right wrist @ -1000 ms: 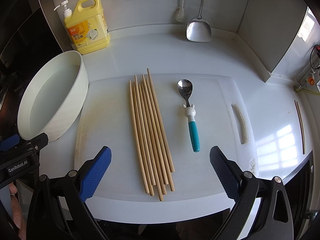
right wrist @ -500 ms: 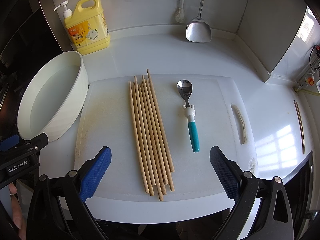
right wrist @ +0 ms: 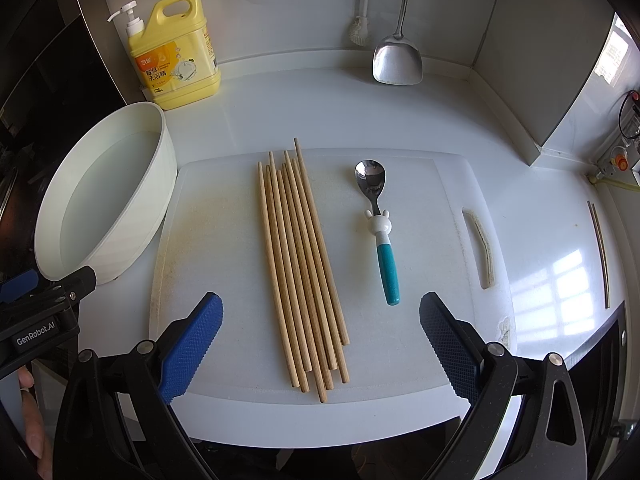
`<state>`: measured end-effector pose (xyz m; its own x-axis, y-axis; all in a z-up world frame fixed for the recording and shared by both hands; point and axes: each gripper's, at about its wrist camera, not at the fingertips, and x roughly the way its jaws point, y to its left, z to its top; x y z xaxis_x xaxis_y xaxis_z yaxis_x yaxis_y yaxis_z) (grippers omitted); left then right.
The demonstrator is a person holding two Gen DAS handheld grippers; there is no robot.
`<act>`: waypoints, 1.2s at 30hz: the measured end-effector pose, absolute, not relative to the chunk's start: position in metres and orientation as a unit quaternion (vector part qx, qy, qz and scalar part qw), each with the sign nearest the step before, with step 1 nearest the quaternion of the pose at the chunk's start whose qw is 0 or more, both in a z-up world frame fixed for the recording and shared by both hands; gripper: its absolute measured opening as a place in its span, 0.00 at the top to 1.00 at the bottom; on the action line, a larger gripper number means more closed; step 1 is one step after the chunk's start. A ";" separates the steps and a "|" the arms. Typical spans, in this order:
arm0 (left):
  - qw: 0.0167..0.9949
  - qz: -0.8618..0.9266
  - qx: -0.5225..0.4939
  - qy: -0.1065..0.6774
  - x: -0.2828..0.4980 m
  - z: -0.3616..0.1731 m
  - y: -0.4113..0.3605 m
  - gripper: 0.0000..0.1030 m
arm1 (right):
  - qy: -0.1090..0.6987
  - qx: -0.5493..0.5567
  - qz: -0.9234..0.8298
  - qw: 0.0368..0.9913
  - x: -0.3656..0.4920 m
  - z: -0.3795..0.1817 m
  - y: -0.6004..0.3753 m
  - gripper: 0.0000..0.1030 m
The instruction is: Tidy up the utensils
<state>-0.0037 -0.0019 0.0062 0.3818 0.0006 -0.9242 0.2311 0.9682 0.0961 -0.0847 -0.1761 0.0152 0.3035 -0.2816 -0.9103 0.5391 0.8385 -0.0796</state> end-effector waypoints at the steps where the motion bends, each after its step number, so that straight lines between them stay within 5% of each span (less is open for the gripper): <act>1: 0.824 -0.070 0.105 0.552 -0.004 0.006 -0.002 0.06 | 0.531 0.121 -0.257 0.798 -0.085 0.015 -0.176 0.08; 36: 0.825 -0.070 0.104 0.552 -0.003 0.007 -0.001 0.06 | 0.530 0.121 -0.257 0.799 -0.085 0.015 -0.175 0.08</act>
